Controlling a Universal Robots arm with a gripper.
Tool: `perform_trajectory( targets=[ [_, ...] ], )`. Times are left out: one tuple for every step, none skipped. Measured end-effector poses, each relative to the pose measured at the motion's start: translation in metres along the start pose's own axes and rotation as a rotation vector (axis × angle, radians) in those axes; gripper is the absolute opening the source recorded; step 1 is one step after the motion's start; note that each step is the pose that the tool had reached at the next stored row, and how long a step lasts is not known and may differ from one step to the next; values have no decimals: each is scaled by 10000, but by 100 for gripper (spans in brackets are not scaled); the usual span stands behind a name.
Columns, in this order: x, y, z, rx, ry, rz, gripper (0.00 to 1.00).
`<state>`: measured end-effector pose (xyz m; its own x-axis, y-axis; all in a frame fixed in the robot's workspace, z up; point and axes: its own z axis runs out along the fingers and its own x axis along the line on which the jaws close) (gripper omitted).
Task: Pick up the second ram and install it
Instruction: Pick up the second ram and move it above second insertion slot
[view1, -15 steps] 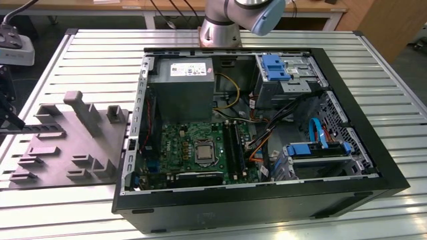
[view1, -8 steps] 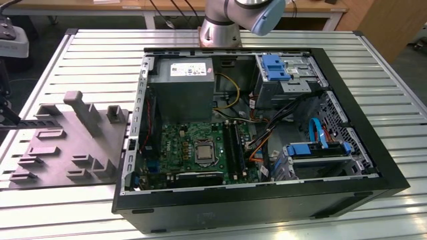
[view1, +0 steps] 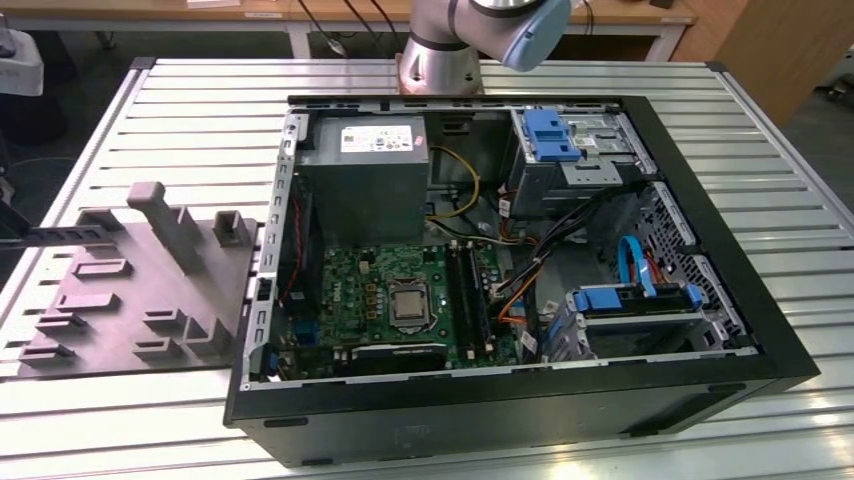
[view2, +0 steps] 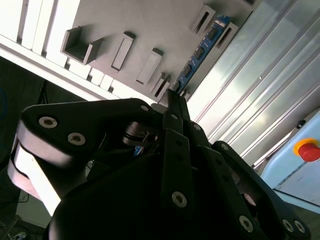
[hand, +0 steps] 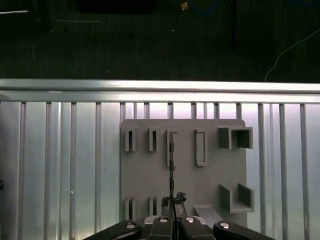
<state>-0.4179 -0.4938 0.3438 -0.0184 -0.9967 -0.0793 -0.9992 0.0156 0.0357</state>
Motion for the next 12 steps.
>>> perform_trajectory(
  targets=[
    [-1,1,-18,0,-14,0,11],
    [-3,1,-38,0,-29,-1,11],
    [-5,2,-57,0,-43,-1,11],
    [-6,2,-76,0,-60,-2,11],
    [-8,3,-96,-1,-77,-3,11],
    [-10,4,-115,-1,-94,-3,11],
    [-11,5,-134,-2,-112,-4,11],
    [-13,5,-155,-2,-134,-5,11],
    [-15,6,-175,-2,-153,-5,11],
    [-16,7,-196,-2,-173,-6,11],
    [-18,8,-216,-3,-193,-6,11],
    [-20,8,-235,-3,-211,-7,11]
  ],
)
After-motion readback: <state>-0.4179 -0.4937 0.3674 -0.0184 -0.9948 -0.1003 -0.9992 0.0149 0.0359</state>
